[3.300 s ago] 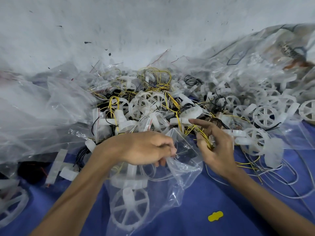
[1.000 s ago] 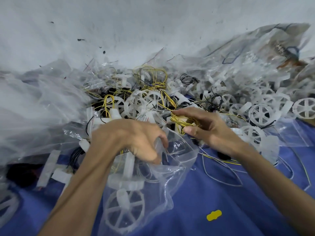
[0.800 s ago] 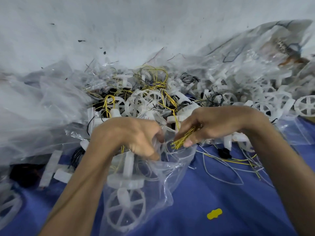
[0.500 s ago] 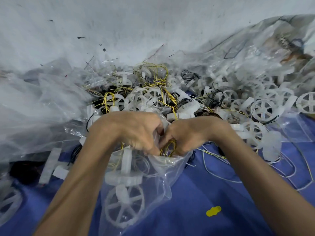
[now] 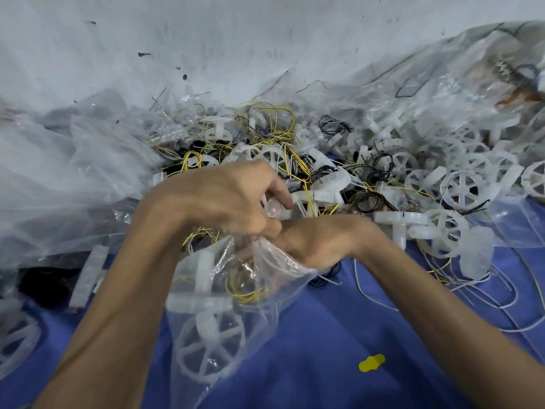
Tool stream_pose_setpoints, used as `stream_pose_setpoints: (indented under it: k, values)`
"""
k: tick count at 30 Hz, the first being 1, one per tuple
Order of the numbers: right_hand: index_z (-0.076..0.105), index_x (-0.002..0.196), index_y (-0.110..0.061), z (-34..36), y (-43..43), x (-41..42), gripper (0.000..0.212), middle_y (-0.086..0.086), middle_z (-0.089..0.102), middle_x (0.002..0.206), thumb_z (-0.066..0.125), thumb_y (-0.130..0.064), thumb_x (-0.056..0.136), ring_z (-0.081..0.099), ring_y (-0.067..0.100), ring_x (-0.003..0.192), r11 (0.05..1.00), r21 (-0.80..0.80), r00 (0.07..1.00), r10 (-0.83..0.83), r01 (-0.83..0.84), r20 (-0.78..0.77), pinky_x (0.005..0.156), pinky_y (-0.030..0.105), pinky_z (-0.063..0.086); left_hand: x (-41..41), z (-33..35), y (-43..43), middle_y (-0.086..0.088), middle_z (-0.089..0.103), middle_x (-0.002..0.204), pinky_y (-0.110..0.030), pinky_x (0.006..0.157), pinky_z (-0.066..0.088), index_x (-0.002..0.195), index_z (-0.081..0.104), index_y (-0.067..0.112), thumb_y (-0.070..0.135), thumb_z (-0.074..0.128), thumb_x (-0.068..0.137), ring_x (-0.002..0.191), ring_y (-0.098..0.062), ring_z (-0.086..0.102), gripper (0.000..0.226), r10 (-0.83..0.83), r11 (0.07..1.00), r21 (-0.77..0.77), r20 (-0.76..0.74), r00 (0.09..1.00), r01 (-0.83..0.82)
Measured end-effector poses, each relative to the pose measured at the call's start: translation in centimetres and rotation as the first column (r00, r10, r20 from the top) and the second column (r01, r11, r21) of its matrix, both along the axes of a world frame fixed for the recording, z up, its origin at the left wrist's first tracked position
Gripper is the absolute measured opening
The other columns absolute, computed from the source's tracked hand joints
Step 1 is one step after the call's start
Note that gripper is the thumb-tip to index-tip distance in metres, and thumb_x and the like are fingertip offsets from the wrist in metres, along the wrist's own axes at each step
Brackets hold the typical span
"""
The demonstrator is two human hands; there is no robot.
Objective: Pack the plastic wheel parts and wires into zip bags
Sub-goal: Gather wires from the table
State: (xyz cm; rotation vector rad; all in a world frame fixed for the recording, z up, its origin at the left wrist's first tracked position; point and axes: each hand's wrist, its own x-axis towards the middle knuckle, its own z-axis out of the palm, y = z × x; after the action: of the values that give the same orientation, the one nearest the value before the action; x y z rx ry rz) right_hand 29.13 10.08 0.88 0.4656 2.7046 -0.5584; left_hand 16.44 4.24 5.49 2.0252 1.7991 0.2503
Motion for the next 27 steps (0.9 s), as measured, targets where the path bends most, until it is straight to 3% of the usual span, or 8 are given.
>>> stream_pose_setpoints:
  k: [2,6,8,15,18,21,24,27]
  values:
    - [0.047,0.106,-0.002,-0.4,0.0,-0.1,0.022,-0.005,0.041,0.078,0.048,0.007,0.086,0.043,0.017,0.075,1.0,0.003,0.999,-0.031,0.031,0.028,0.057,0.015,0.039,-0.1,0.0,-0.1,0.029,0.048,0.038,-0.005,0.034,0.027,0.121,0.059,0.03,0.018,0.067,0.082,0.037,0.016,0.046,0.041,0.017,1.0,-0.015,0.018,1.0,-0.016]
    - [0.058,0.087,-0.026,1.1,-0.1,0.6,0.019,-0.024,0.049,0.064,0.065,-0.008,0.083,0.049,-0.009,0.059,1.0,-0.018,0.997,-0.011,0.01,-0.08,0.055,0.005,0.036,-0.7,-0.1,0.1,0.016,0.053,0.039,-0.005,0.032,0.026,0.122,0.058,0.027,0.017,0.066,0.083,0.034,0.012,0.044,0.042,0.039,0.999,-0.026,0.043,0.998,-0.038]
    - [0.065,0.104,-0.034,2.2,0.4,1.7,0.042,-0.028,0.058,0.068,0.065,-0.002,0.076,0.052,-0.017,0.06,0.994,-0.055,0.981,-0.101,0.093,-0.163,0.058,0.002,0.038,-0.9,-0.2,0.0,0.015,0.052,0.037,-0.005,0.031,0.026,0.125,0.055,0.025,0.016,0.066,0.084,0.032,0.013,0.043,0.043,0.038,0.998,-0.043,0.053,0.998,-0.036]
    - [0.071,0.096,-0.028,2.2,1.6,2.5,0.027,-0.012,0.065,0.086,0.071,-0.013,0.073,0.06,0.005,0.081,0.965,0.159,0.974,-0.19,0.209,-0.124,0.077,0.02,0.047,-1.1,-0.3,0.3,0.016,0.055,0.04,-0.005,0.035,0.03,0.121,0.059,0.029,0.02,0.066,0.085,0.036,0.011,0.047,0.038,0.012,1.0,-0.006,0.036,0.999,-0.012]
    - [0.071,0.091,-0.027,1.8,2.0,2.6,0.027,-0.016,0.063,0.077,0.065,-0.005,0.075,0.058,0.0,0.072,0.954,0.176,0.97,-0.238,0.243,-0.05,0.069,0.021,0.045,-0.9,-0.5,0.4,0.012,0.066,0.056,-0.006,0.044,0.037,0.119,0.059,0.031,0.023,0.066,0.085,0.045,0.007,0.055,0.036,-0.003,1.0,-0.013,0.005,1.0,0.004]
    - [0.071,0.093,-0.031,2.1,2.6,3.0,0.026,-0.016,0.053,0.083,0.07,-0.012,0.076,0.054,0.007,0.085,0.947,0.216,0.971,-0.239,0.239,-0.03,0.072,0.022,0.044,-1.2,-0.6,0.5,0.003,0.072,0.095,-0.008,0.053,0.041,0.121,0.057,0.034,0.025,0.066,0.085,0.064,0.011,0.06,0.038,0.003,1.0,-0.022,-0.002,1.0,-0.003]
    - [0.068,0.097,-0.037,2.1,3.1,3.6,0.023,-0.012,0.038,0.092,0.073,-0.027,0.076,0.035,0.007,0.099,0.94,0.276,0.979,-0.204,0.202,-0.025,0.088,0.028,0.037,-1.1,-0.3,0.2,0.009,0.07,0.068,-0.001,0.044,0.034,0.121,0.057,0.032,0.021,0.065,0.086,0.046,0.018,0.051,0.037,0.002,0.999,-0.042,0.024,1.0,-0.001]
    - [0.059,0.082,-0.044,2.0,3.1,3.8,0.014,-0.009,0.041,0.097,0.068,-0.032,0.081,0.039,0.011,0.099,0.932,0.256,0.961,-0.274,0.256,0.037,0.09,0.033,0.038,-1.2,-0.1,0.0,0.008,0.062,0.05,-0.003,0.033,0.028,0.12,0.059,0.027,0.016,0.064,0.086,0.031,0.011,0.043,0.036,-0.009,0.999,-0.047,0.044,0.999,0.011]
